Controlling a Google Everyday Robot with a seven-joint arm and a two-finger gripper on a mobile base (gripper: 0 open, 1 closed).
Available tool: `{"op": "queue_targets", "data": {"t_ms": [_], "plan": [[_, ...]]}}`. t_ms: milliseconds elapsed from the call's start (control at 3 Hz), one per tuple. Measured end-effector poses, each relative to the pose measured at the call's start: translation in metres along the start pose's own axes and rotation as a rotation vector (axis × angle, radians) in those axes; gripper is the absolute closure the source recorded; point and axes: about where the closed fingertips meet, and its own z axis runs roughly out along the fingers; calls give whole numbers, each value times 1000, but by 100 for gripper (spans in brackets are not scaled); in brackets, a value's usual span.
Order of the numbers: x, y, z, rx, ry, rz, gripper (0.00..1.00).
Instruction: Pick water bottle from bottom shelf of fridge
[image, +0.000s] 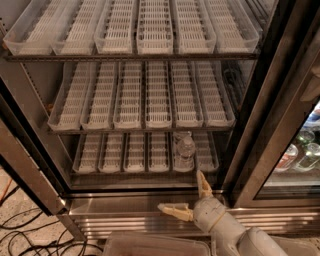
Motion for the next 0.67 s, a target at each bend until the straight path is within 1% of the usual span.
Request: {"op": "queue_targets", "data": {"t_ms": [333, 667], "plan": [[6, -15, 2, 80, -5, 6, 0], [16, -26, 2, 118, -6, 8, 0]]}}
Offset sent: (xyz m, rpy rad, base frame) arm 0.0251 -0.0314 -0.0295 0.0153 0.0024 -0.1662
